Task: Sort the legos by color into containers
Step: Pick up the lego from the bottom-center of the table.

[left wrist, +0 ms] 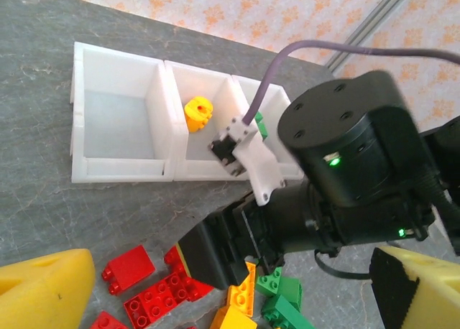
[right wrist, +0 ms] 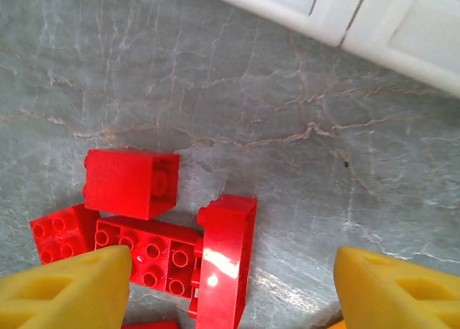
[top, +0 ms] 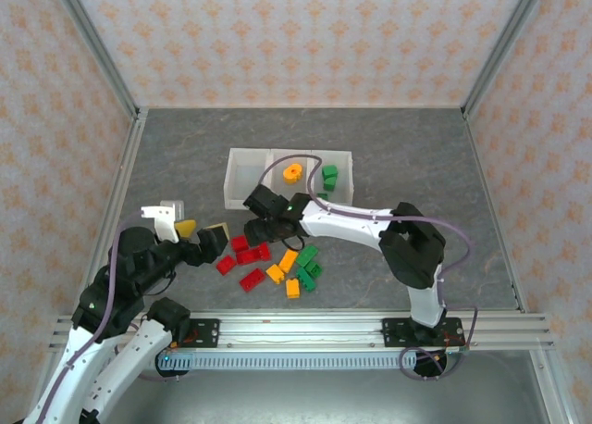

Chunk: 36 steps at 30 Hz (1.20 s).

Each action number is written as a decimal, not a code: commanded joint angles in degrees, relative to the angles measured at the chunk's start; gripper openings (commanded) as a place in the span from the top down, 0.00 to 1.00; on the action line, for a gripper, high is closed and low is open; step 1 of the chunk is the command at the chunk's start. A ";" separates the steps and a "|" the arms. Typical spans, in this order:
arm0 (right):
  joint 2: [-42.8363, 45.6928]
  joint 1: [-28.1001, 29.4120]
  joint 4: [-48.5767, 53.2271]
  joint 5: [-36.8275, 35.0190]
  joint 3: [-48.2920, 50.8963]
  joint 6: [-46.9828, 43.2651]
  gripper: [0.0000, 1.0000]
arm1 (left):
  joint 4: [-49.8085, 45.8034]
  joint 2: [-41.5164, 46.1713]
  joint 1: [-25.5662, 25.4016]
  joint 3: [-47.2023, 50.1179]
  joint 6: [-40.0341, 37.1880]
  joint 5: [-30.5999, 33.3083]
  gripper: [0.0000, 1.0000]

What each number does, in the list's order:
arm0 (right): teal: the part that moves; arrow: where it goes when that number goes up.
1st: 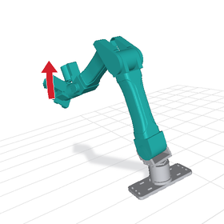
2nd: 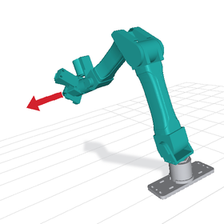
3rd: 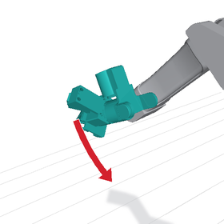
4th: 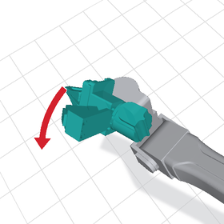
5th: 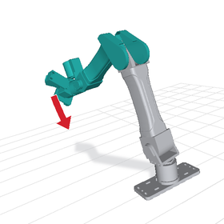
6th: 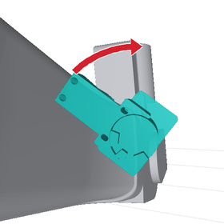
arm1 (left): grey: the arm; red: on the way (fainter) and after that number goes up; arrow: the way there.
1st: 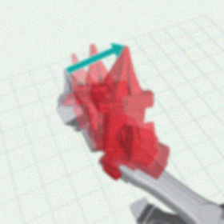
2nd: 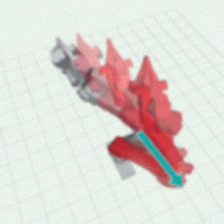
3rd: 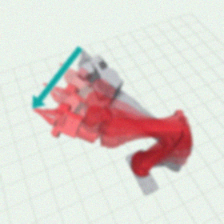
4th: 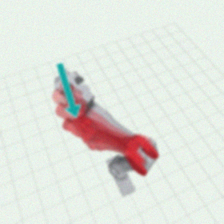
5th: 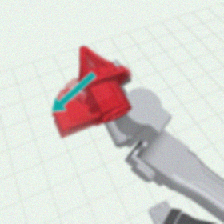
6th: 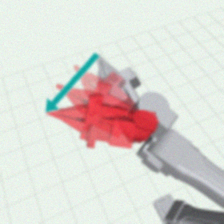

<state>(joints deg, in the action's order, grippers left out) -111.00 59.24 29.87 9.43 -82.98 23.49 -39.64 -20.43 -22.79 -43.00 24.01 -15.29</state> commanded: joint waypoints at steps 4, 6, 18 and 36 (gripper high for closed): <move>-4.36 0.77 -0.42 0.16 -2.75 1.02 0.38 | 1.31 1.82 -0.15 0.38 0.59 1.74 0.01; -5.20 0.74 -0.10 -0.27 -3.22 1.09 0.38 | 1.32 2.12 -0.15 0.38 0.61 1.82 0.01; -8.88 0.79 1.46 -3.57 -4.62 0.51 0.60 | 1.44 2.47 -0.15 0.53 0.76 1.96 0.01; 0.61 0.35 2.44 -5.97 -6.14 -1.90 0.83 | 1.46 2.41 -0.07 0.64 0.93 2.28 0.01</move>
<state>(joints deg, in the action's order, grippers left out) -115.26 59.72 31.14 6.33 -86.28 22.59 -39.62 -18.85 -22.79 -43.00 24.16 -14.24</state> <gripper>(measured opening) 0.208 0.992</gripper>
